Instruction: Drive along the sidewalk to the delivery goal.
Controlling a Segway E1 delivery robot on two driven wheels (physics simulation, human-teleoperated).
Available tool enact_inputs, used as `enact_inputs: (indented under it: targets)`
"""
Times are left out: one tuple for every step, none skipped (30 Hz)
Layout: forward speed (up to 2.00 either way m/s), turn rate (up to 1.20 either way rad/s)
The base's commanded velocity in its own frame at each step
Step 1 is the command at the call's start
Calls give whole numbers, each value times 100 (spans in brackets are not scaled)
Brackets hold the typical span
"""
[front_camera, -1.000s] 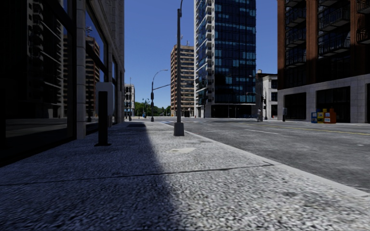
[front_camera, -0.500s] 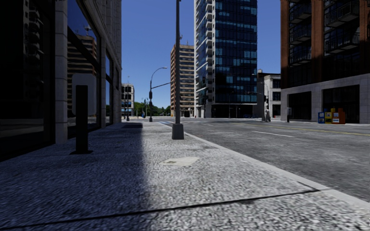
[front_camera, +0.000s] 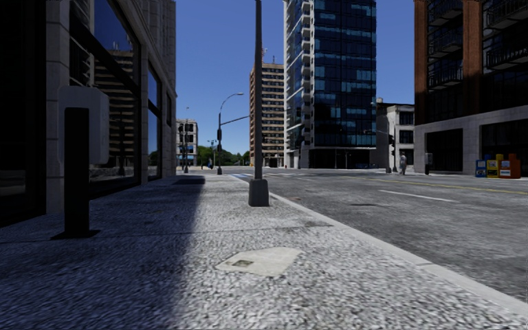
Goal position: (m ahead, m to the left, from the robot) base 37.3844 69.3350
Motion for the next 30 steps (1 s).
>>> enact_inputs:
  targets:
    - [200,30]
    - [200,30]
    - [200,32]
    - [200,37]
    - [200,38]
    - [200,38]
    - [200,38]
    - [200,39]
    - [200,39]
    - [200,39]
    - [200,39]
    - [200,39]
    - [200,39]
    - [200,39]
    - [200,39]
    - [200,39]
    - [200,39]
    - [200,39]
    - [200,39]
    - [200,39]
    - [200,39]
    - [200,39]
    - [200,39]
    - [200,39]
    - [200,39]
    - [200,39]
    - [200,39]
    - [200,43]
    - [200,43]
    - [200,46]
